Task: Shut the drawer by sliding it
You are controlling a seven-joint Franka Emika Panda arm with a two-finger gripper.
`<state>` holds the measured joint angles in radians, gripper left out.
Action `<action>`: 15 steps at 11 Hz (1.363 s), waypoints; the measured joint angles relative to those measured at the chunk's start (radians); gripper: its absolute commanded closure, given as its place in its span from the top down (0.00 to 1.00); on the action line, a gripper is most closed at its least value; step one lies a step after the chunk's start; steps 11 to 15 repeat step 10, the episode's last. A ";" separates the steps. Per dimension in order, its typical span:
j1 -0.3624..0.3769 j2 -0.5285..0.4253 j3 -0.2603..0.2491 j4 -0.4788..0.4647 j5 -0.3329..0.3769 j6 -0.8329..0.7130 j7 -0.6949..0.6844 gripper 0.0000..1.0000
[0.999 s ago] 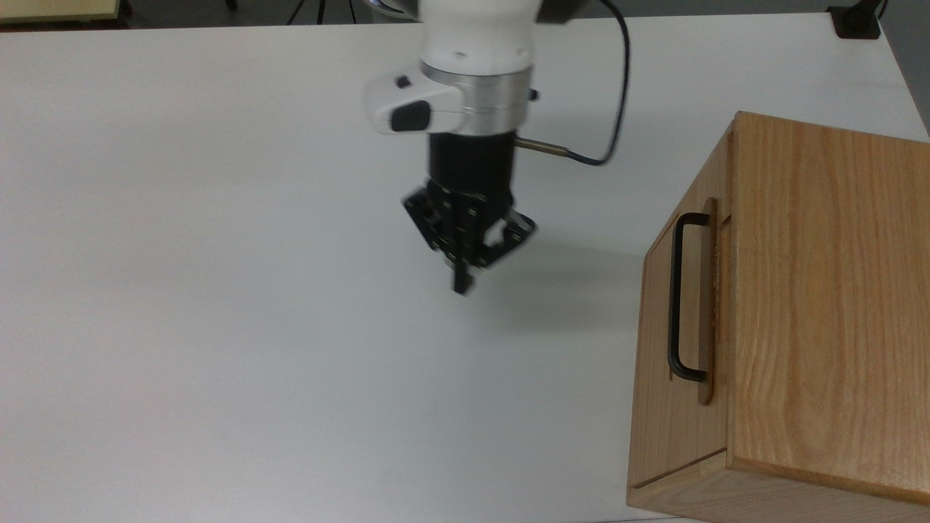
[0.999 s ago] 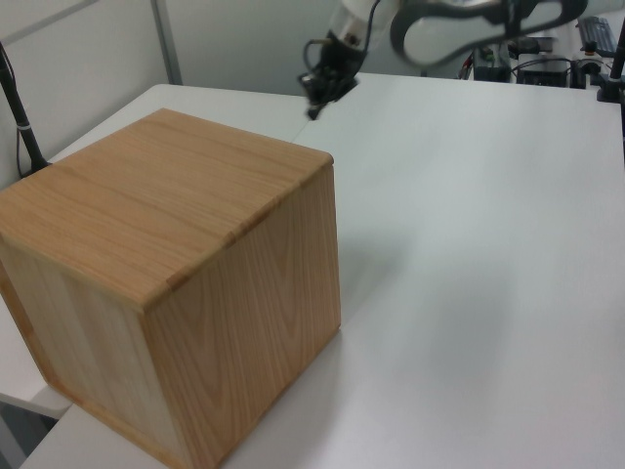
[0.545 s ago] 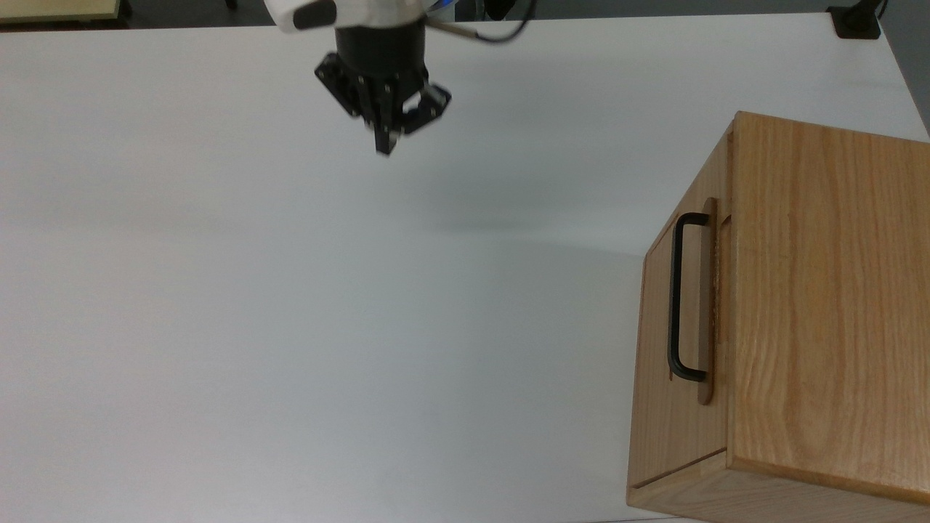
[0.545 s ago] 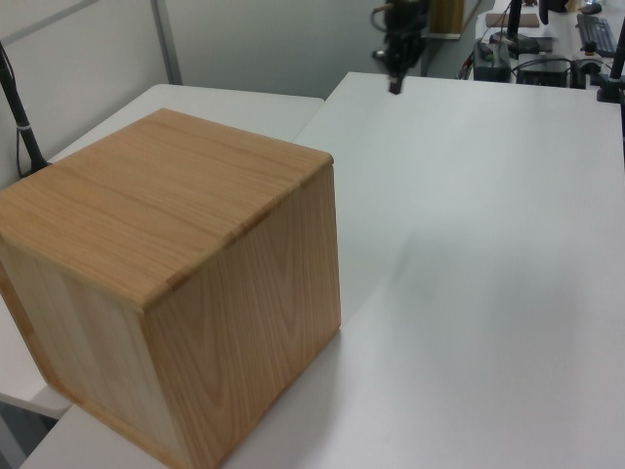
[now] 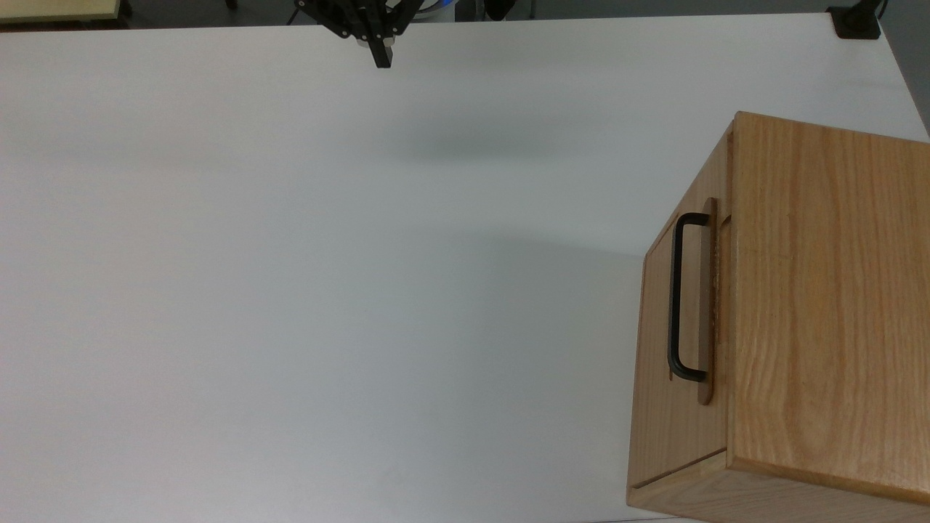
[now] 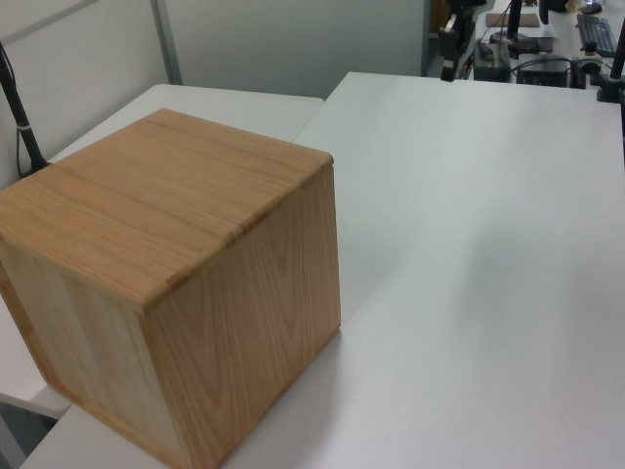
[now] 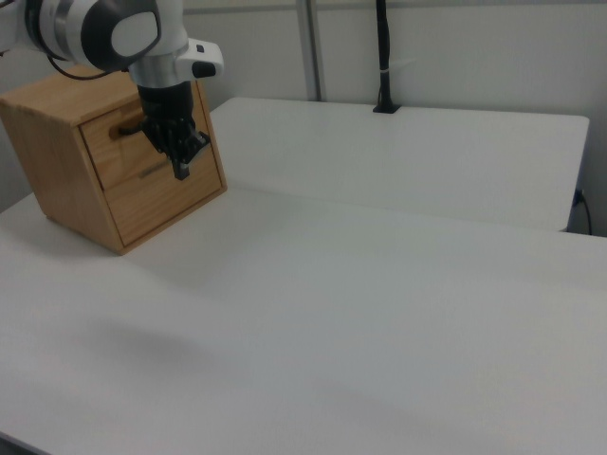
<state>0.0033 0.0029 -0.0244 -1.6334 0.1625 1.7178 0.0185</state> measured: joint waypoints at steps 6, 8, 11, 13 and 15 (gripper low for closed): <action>0.000 -0.001 -0.001 -0.011 -0.016 0.000 -0.082 1.00; 0.000 -0.001 -0.002 -0.011 -0.016 0.000 -0.089 1.00; -0.001 -0.001 -0.004 -0.011 -0.016 0.001 -0.089 1.00; -0.001 -0.001 -0.004 -0.011 -0.016 0.001 -0.089 1.00; -0.001 -0.001 -0.004 -0.011 -0.016 0.001 -0.089 1.00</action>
